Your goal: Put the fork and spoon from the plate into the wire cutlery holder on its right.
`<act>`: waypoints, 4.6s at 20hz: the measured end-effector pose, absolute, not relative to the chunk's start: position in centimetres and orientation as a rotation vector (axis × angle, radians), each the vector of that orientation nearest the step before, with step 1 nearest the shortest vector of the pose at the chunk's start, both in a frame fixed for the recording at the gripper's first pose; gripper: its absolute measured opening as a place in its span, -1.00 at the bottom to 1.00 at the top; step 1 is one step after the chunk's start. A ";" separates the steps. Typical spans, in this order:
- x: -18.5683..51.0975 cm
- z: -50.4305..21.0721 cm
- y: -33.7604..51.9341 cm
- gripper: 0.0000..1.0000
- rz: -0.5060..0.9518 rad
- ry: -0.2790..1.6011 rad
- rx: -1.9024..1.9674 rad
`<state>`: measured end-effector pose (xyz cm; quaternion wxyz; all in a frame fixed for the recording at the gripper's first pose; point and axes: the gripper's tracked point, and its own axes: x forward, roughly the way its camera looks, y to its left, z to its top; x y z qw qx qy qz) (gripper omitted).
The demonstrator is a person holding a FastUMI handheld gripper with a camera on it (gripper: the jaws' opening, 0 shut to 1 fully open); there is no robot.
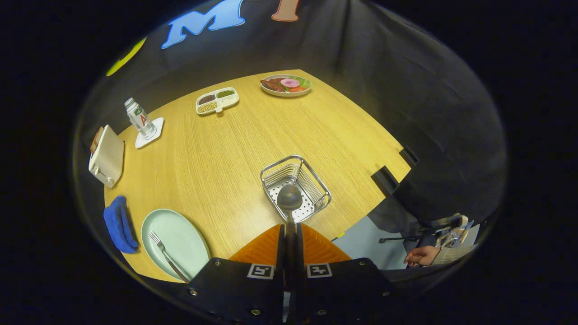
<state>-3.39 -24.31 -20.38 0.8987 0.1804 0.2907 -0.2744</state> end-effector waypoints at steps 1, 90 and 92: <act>-3.2 -19.7 -24.5 -0.66 -0.560 0.582 0.349; 4.0 -20.6 -4.1 -0.98 -0.083 0.554 -0.027; 3.7 -19.1 -6.1 -0.98 -0.130 0.535 -0.001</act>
